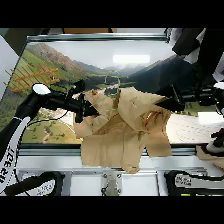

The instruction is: Fold the clothes and pants, and hang the long-sleeved shirts on hangers.

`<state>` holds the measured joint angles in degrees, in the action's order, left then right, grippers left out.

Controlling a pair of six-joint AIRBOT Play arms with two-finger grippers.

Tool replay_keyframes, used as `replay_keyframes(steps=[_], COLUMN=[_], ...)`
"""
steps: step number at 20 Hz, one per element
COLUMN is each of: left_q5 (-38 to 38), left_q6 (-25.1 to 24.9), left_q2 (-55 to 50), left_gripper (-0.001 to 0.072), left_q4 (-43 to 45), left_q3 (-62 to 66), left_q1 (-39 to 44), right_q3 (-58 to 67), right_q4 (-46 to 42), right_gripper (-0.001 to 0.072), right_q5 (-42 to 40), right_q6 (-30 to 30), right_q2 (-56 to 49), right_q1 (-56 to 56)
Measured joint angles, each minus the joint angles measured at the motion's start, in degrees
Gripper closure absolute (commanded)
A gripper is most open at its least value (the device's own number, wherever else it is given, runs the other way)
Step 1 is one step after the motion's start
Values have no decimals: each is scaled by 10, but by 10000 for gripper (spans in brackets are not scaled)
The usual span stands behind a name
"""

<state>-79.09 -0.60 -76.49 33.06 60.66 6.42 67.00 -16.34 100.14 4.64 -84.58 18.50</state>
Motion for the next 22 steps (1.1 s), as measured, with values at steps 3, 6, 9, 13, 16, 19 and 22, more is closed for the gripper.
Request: replay_keyframes(steps=[3,6,9,13,16,19,22], left_q5=[-2,-3,-4,-4,-4,-4,-4], left_q6=[-1,-1,-1,0,0,0,0], left_q2=[0,0,0,0,0,0,0], left_gripper=[694,694,694,694,694,694,694], left_q4=[0,1,5,5,1,0,0], left_q3=[0,0,0,0,0,0,0], left_q1=[0,0,0,0,0,0,0], right_q3=[0,0,0,0,0,0,0], right_q4=[0,0,0,-2,-2,-1,0], right_gripper=[75,76,76,76,76,76,75], right_q5=[-10,-19,-24,-28,-28,-28,-28], right_q6=[9,12,14,14,14,14,14], right_q2=[-7,-10,-12,-14,-15,-16,-16], right_q1=[-21,-33,-41,-50,-52,-53,-53])
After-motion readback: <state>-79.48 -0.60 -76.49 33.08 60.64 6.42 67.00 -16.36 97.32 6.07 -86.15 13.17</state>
